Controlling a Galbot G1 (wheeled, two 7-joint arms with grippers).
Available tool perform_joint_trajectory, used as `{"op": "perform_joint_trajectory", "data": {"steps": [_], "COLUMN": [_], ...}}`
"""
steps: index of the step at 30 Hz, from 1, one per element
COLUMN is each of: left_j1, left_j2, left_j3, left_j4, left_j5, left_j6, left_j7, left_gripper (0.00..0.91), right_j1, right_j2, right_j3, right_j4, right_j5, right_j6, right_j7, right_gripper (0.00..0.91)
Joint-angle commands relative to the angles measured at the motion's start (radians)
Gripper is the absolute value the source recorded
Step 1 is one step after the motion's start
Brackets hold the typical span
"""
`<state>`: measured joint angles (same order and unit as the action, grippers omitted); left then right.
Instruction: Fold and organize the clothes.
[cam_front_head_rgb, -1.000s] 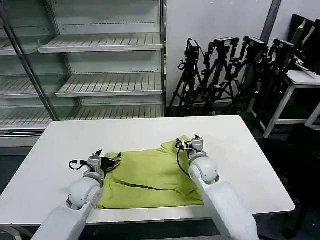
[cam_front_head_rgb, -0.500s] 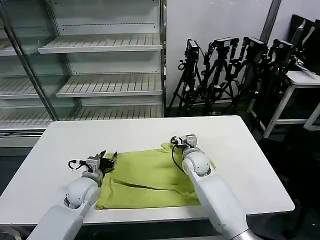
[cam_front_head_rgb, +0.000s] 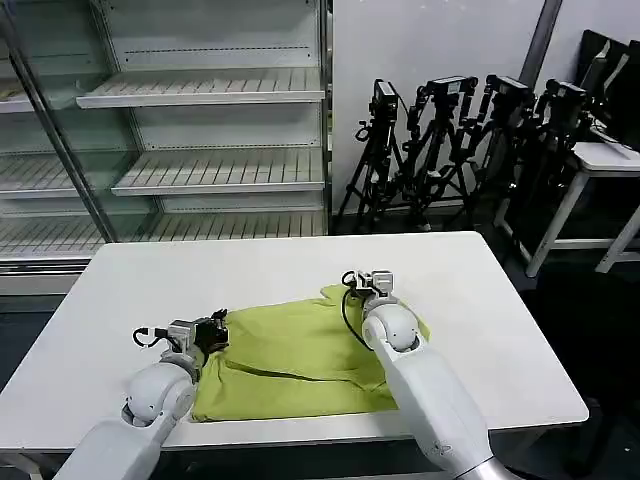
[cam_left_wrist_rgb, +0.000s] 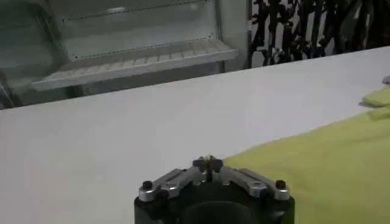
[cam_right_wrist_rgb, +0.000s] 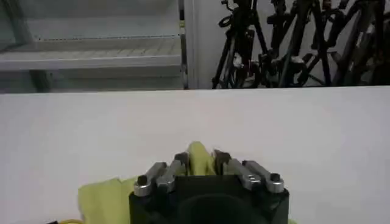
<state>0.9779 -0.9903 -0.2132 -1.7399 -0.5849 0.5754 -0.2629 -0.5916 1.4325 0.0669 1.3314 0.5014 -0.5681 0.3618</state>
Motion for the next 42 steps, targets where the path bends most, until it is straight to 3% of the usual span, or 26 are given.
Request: {"op": "perform_joint_trajectory", "data": {"steps": [1,5,12,21,33,42], "left_j1": [0.013,0.032,0.06,0.132,0.297,0.423], "left_j2": [0.004,0.009,0.041,0.083,0.112,0.098], "left_j3": [-0.006,-0.024,-0.063,-0.133,-0.22,-0.222], "left_j4": [-0.035,-0.1,-0.193,-0.291,-0.446,-0.504], "left_j5": [-0.016,-0.017,-0.041,-0.057,-0.003,0.113], "left_j6": [0.001,0.0,0.0,-0.004,-0.006,-0.025], "left_j7": [0.001,0.001,0.002,0.005,0.029,0.043], "left_gripper": [0.02,0.02,0.02,0.02,0.01,0.02], "right_j1": [-0.021,-0.041,-0.118,-0.239,-0.538,-0.687], "right_j2": [-0.011,-0.041,-0.145,-0.219,-0.272,-0.264], "right_j3": [-0.006,-0.009,-0.021,0.015,0.108,0.151], "right_j4": [0.062,0.129,0.358,0.518,0.747,0.824], "right_j5": [-0.026,-0.059,-0.056,-0.112,-0.186,-0.228], "right_j6": [0.101,0.162,0.18,0.213,0.224,0.218], "right_j7": [0.0,0.002,0.005,-0.018,-0.057,-0.068], "right_gripper": [0.0,0.0,0.0,0.0,0.0,0.0]}}
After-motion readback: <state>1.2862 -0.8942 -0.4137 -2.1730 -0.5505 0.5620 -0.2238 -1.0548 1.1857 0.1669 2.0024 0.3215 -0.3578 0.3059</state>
